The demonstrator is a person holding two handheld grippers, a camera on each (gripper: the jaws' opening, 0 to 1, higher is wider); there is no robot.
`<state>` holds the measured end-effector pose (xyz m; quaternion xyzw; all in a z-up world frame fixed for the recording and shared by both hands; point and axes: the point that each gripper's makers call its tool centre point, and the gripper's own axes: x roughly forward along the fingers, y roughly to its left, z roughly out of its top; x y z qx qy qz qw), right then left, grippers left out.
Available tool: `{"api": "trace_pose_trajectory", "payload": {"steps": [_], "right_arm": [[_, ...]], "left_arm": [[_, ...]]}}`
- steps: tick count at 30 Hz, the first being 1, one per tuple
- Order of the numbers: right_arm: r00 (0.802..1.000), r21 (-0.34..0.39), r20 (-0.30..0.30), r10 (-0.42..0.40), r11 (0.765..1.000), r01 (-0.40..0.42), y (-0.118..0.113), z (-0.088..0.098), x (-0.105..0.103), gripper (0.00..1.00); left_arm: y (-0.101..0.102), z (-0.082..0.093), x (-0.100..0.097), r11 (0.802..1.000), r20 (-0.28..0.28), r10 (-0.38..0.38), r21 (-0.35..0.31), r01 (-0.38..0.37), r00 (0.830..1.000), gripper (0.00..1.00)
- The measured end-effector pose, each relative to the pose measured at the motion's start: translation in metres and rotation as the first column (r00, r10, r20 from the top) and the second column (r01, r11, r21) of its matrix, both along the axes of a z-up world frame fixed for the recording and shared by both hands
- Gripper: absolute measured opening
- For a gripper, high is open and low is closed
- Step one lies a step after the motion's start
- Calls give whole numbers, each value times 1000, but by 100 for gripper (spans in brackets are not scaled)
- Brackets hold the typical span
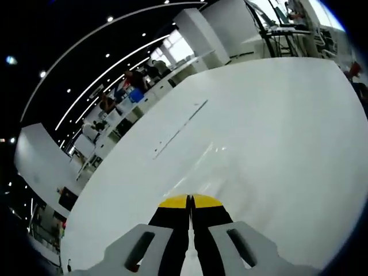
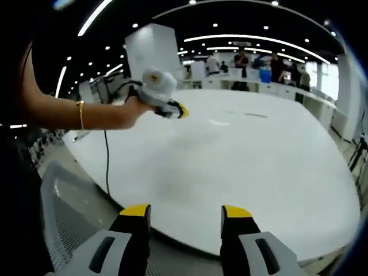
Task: Open the resealable bag by pulling the two sides of the seal apart until the entire bag opening is separated and visibly accessible.
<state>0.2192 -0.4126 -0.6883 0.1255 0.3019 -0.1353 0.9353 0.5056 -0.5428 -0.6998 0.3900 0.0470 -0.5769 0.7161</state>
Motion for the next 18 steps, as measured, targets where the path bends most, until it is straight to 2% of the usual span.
{"api": "trace_pose_trajectory", "payload": {"steps": [4,8,11,18], "right_arm": [[1000,5,16,-11,1000,11,-1,2,0,47],[1000,14,8,-8,1000,8,-2,-1,1,47],[1000,10,1,-5,1000,5,-1,-3,1,47],[1000,9,6,-5,1000,5,-2,-2,1,47]], "left_arm": [[-11,-2,4,1000,10,-21,9,20,1000,0],[-15,-9,5,999,-9,-24,30,25,1000,0],[-19,-14,-2,997,-21,-54,47,55,998,0],[-19,-15,-17,994,-49,-85,59,88,995,0]]}}
